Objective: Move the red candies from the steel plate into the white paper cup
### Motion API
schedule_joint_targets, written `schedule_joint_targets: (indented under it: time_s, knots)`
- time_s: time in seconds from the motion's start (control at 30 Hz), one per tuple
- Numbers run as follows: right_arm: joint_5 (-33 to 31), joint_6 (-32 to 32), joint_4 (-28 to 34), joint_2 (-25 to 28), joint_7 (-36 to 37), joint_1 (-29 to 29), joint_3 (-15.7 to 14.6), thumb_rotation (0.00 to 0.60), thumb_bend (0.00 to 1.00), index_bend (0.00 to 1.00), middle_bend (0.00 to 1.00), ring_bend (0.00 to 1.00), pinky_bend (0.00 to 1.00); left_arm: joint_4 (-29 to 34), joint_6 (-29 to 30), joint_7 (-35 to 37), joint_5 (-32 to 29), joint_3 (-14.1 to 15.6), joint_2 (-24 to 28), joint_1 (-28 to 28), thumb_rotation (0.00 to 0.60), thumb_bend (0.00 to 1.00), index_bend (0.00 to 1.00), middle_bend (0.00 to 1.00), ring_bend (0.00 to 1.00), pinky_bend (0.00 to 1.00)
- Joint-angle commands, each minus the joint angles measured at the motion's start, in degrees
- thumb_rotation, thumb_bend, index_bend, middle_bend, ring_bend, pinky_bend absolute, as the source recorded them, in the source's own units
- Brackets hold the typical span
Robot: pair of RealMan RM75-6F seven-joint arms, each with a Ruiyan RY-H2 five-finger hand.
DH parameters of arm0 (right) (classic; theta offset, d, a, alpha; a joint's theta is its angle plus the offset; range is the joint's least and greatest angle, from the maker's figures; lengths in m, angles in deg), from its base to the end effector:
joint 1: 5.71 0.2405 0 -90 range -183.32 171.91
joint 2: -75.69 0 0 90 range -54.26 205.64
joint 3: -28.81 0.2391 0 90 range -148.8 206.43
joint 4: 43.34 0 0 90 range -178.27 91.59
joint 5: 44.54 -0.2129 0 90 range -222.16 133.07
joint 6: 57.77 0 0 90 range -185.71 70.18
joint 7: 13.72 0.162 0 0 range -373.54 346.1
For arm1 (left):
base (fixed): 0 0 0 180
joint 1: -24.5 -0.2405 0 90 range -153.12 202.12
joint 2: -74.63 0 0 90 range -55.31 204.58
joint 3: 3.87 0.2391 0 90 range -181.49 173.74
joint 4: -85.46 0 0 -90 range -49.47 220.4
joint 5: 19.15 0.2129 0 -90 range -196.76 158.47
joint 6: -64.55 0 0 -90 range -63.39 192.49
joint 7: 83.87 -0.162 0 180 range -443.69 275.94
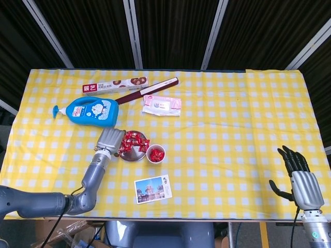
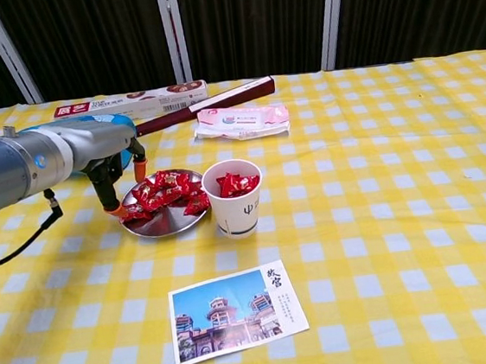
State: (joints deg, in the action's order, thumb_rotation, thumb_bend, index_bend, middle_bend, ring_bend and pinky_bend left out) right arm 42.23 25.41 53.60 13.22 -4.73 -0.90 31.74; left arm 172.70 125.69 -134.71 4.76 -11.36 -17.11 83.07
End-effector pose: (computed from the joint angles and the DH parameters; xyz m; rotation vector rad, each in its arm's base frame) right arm -0.2827 -0.1966 0.1444 1.3429 -1.0837 1.0513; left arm -0.1148 0.3683 -0.0456 -1.8360 -0.8730 -0.4627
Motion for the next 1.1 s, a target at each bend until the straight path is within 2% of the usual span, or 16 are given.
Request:
schedule_joint_targets:
  time_s: [0.03, 0.47, 0.57, 0.77, 0.97, 1.1]
  knots:
    - [-0.07, -0.03, 0.01, 0.02, 0.15, 0.00, 0.03, 0.600, 0.39, 0.00, 0.00, 0.00, 0.00, -2.17, -0.67, -0.38, -0.45, -0.13, -1.64, 0.45, 0.600, 0.21, 0.40, 0.85, 0.96, 0.97]
    - [-0.17, -0.35, 0.04, 0.03, 0.11, 0.11, -0.02, 0.600, 0.39, 0.00, 0.00, 0.00, 0.00, -9.31, -4.02, 1.34, 1.59, -1.00, -6.91, 1.28, 0.600, 0.29, 0.43, 0.86, 0.96, 0.97]
    - [-0.30, -0.49, 0.09, 0.05, 0.15, 0.14, -0.01, 0.600, 0.39, 0.00, 0.00, 0.00, 0.00, -10.09, -4.40, 1.74, 2.69, -0.98, -7.68, 1.33, 0.600, 0.32, 0.47, 0.87, 0.96, 0.97]
    - [-0.34, -0.43, 0.13, 0.09, 0.24, 0.12, 0.03, 0.600, 0.39, 0.00, 0.00, 0.00, 0.00, -10.07, -4.32, 2.22, 4.49, -0.49, -8.05, 0.86, 0.600, 0.44, 0.61, 0.88, 0.96, 0.97]
    - [-0.21, -0.23, 0.20, 0.12, 0.32, 0.01, -0.03, 0.600, 0.39, 0.00, 0.00, 0.00, 0.00, -8.54, -3.21, 2.84, 6.07, -0.65, -7.04, 0.15, 0.600, 0.45, 0.62, 0.88, 0.96, 0.97]
    - [-0.18, -0.12, 0.19, 0.14, 0.41, -0.02, 0.01, 0.600, 0.39, 0.00, 0.00, 0.00, 0.00, -4.65, -1.13, 3.80, 8.11, -1.92, -4.53, -0.30, 0.600, 0.45, 0.62, 0.88, 0.96, 0.97]
